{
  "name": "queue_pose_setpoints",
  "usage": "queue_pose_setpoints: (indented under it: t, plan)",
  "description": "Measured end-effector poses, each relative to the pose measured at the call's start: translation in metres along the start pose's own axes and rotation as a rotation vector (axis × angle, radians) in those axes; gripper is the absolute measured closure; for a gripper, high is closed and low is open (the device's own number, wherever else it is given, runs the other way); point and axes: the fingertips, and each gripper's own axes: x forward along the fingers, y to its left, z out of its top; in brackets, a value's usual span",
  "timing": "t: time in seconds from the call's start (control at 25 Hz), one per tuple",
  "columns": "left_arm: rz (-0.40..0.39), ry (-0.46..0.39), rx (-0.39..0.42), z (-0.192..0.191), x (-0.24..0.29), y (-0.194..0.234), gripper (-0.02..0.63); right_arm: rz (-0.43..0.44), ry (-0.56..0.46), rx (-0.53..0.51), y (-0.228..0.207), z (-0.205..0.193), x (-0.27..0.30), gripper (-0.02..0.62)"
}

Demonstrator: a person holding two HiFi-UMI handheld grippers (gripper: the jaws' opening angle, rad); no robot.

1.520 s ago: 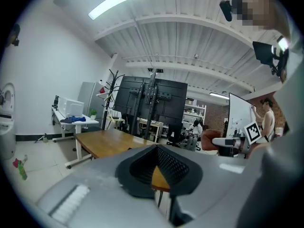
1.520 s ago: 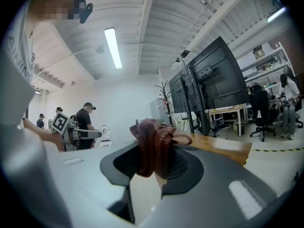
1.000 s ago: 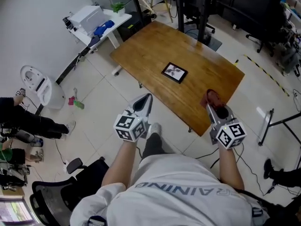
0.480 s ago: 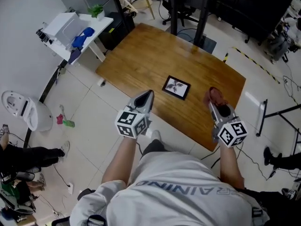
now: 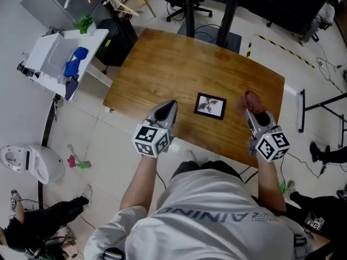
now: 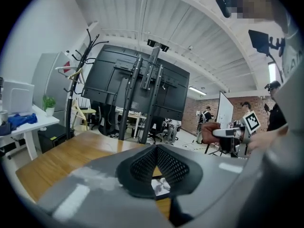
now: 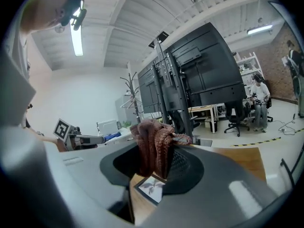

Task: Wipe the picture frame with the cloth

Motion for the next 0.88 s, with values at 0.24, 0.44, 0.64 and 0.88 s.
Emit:
queue_pose_setpoints:
  t: [0.24,0.44,0.64,0.88]
  plan:
    - [-0.051,0.002,-0.003,0.008,0.035,-0.009,0.601,-0.022,-0.010,0.024,-0.019,0.003,0.010,0.468]
    - [-0.077,0.035,0.051,0.018,0.063,-0.019,0.601,-0.004,-0.015,0.050,-0.033,-0.002,0.014,0.469]
    - [-0.062,0.081,0.066,0.011,0.083,-0.019,0.601,0.026,0.022,0.099,-0.049,-0.015,0.027,0.469]
    - [-0.082,0.179,0.009,-0.032,0.105,-0.012,0.601,0.027,0.050,0.145,-0.049,-0.026,0.054,0.469]
